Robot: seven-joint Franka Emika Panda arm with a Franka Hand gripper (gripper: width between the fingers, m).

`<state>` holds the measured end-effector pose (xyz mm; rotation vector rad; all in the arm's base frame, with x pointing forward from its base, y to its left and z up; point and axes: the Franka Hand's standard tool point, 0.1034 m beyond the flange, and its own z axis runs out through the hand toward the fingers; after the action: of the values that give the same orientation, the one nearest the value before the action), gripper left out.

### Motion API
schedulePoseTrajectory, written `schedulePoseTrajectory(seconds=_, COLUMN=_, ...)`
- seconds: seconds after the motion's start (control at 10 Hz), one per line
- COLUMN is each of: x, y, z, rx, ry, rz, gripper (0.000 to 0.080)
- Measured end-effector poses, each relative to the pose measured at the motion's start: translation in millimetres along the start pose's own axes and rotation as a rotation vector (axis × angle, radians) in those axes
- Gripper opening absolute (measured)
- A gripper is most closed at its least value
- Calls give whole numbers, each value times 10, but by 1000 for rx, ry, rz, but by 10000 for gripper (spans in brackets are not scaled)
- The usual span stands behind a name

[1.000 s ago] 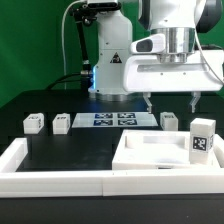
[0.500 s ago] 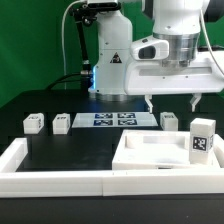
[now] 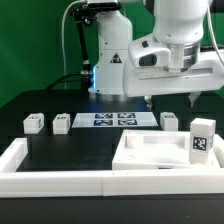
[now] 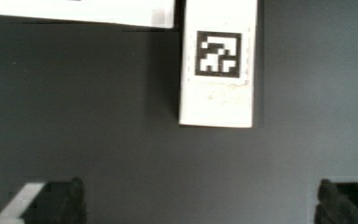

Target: Assemble square table

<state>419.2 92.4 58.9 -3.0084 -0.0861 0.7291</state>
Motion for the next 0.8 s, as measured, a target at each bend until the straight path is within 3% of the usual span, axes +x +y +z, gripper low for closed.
schedulePoseTrajectory(seconds=0.2, x=35, y=-22, z=75, rx=-7, ry=-79, rz=9, gripper=649)
schedulePoseTrajectory(seconds=0.6, x=-104, y=-38, z=303, rx=-22, ry=-331, rz=35, gripper=649)
schedulePoseTrajectory(seconds=0.8, x=-115, y=-2, z=375, rx=-61, ry=-449, rz=73, gripper=649)
